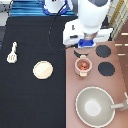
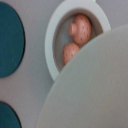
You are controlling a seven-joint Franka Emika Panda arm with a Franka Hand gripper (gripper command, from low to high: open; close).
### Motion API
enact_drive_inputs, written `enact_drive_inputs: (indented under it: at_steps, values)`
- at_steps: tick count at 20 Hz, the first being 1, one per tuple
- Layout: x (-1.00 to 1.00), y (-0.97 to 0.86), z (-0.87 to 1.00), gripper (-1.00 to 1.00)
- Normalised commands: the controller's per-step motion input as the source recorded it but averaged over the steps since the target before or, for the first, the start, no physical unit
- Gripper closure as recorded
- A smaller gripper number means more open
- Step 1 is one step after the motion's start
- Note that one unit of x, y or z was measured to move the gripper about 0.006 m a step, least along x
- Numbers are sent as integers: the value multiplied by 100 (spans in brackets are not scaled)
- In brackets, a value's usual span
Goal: Take the lid off the pot, put the pot on the plate, and use the tool to push the pot to the front of the table.
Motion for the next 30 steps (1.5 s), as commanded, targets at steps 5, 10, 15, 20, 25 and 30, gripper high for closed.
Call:
enact_drive_inputs:
  at_steps: [5, 10, 15, 20, 25, 30]
  values:
    - [-100, -19, -52, 100]
    - [-100, -10, -63, 100]
    - [-68, 14, -64, 100]
    - [-32, 18, -60, 100]
    - [-38, 19, -58, 100]
    - [-27, 35, -40, 100]
